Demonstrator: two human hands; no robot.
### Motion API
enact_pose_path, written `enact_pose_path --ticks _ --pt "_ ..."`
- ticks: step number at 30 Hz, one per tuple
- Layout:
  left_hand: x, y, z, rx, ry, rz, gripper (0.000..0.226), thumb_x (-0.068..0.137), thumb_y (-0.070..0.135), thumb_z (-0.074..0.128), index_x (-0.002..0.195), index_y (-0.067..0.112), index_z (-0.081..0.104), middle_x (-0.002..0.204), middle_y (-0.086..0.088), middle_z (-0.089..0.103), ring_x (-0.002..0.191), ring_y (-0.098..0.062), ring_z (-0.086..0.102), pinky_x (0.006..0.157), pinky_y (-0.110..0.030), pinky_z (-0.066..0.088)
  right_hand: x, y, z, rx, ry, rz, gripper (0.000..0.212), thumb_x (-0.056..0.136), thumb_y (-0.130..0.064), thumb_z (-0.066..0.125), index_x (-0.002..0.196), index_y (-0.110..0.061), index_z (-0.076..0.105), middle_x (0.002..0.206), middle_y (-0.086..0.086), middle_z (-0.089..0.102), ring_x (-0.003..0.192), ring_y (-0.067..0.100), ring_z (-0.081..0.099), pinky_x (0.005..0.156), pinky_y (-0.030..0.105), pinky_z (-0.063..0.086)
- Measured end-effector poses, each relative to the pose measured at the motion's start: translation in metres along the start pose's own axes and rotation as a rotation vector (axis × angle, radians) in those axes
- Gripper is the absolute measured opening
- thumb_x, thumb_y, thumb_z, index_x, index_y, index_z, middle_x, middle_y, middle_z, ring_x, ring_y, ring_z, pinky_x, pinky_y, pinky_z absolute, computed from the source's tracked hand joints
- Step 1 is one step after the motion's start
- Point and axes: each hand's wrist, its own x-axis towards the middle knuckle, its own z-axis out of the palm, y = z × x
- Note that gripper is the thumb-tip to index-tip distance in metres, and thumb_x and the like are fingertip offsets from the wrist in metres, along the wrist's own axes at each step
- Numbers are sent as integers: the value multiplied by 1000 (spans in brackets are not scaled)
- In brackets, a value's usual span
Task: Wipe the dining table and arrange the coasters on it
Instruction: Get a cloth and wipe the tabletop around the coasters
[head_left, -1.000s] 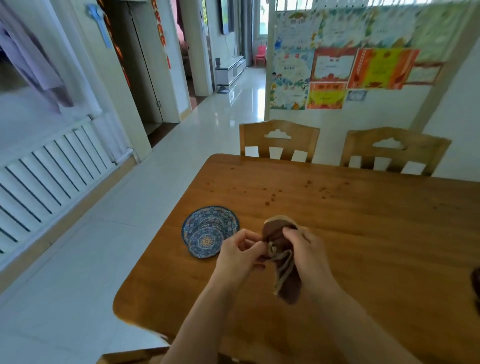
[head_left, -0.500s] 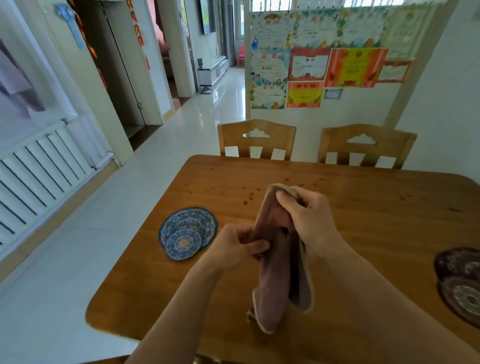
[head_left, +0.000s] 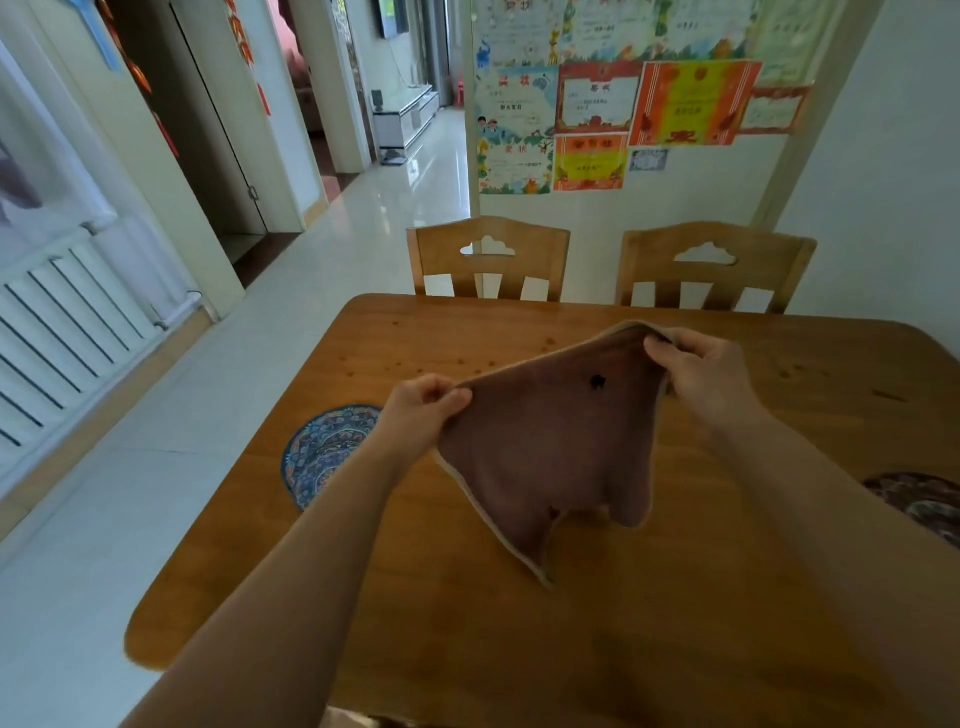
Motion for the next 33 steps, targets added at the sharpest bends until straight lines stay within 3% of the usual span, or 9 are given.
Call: enact_pose_path --ticks 8,12,14,16,18,21,24,28,33 --pt "43 48 -5 290 117 335 9 96 11 59 92 18 64 84 5 60 80 -5 56 71 -16 45 58 -1 -11 -54 28 -48 9 95 -17 61 100 -21 67 99 -3 65 106 21 59 100 38 46" --pt "25 41 -12 384 77 462 13 94 8 59 89 20 63 81 9 58 74 3 55 68 -8 43 52 9 -22 -24 -33 -88 11 94 -17 62 103 -18 69 97 -5 67 103 19 63 97 35 49" --pt "10 21 -13 397 -79 396 19 93 7 60 86 25 64 78 7 60 72 0 57 68 -14 46 47 29 -32 -73 -127 -59 12 93 -15 63 102 -16 70 101 0 69 100 19 64 92 33 51" --pt "-8 -10 -10 357 -249 259 26 91 7 63 83 31 66 79 3 63 76 -17 60 69 -28 49 41 54 -43 -157 -231 67 13 90 -12 65 100 -14 71 105 6 69 99 21 65 91 34 51" --pt "-25 -44 -2 396 -348 119 26 91 11 64 82 35 68 80 -1 65 78 -24 61 72 -29 49 33 81 -53 -282 -362 212 9 88 -9 65 94 -10 72 100 8 70 93 21 65 91 34 50" --pt "-45 -84 12 396 -484 -51 15 92 16 65 87 29 71 82 -8 67 74 -14 60 73 -28 48 14 119 -61 -460 -570 363 13 90 -7 63 83 -9 74 80 8 71 80 20 65 79 31 50" --pt "-49 -99 21 417 -579 -179 11 93 19 65 93 27 72 86 6 70 80 -6 63 73 -23 48 2 147 -62 -499 -662 523 11 91 -8 62 87 -7 72 79 9 70 75 18 66 73 29 52" --pt "-21 -99 23 478 -605 -239 13 96 21 60 104 24 70 92 9 68 89 -8 62 79 -24 48 8 166 -56 -499 -585 556 13 94 -14 61 100 -7 69 84 14 72 78 24 69 69 33 55" --pt "44 -93 44 453 -183 -23 19 97 16 57 115 18 63 102 3 61 99 -16 58 81 -24 45 35 182 -26 -300 -180 450 32 95 -16 61 125 -4 57 102 11 66 90 29 65 75 42 55"
